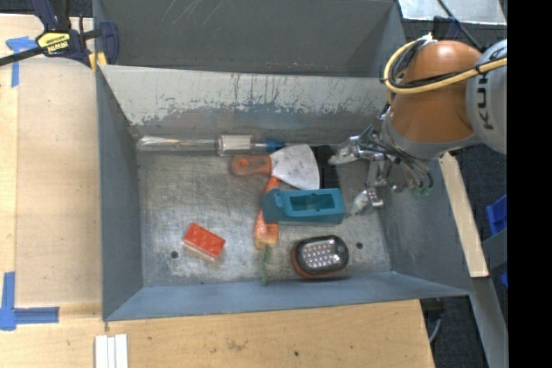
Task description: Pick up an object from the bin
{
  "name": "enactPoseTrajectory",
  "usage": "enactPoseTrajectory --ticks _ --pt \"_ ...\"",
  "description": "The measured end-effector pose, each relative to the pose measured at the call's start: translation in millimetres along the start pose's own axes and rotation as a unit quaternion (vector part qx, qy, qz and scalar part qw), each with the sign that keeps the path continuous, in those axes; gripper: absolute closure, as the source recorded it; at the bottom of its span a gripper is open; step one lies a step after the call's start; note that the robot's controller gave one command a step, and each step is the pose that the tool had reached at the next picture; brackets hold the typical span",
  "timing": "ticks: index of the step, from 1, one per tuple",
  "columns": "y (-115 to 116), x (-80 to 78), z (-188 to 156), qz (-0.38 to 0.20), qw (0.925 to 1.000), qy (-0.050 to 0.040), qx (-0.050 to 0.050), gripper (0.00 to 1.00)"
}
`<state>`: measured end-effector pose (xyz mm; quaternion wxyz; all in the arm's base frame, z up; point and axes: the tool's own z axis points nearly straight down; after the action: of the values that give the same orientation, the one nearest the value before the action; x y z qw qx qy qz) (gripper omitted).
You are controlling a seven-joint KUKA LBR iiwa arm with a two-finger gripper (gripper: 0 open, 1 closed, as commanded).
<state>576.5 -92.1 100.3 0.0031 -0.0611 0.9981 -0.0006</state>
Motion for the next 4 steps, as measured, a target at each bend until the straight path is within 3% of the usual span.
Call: enactPoseTrajectory --ticks 1,2,3,4 --pt "18.1 3.2 -3.7 0.019 0.9998 0.0027 0.000 0.00" --pt "22.6 2.1 -0.6 0.153 0.9882 0.0030 0.001 0.00" --pt "48.1 -23.6 -10.2 0.101 0.9948 0.0047 0.002 0.00" --pt "56.1 -22.3 1.3 0.111 0.9938 -0.0018 -0.001 0.00"
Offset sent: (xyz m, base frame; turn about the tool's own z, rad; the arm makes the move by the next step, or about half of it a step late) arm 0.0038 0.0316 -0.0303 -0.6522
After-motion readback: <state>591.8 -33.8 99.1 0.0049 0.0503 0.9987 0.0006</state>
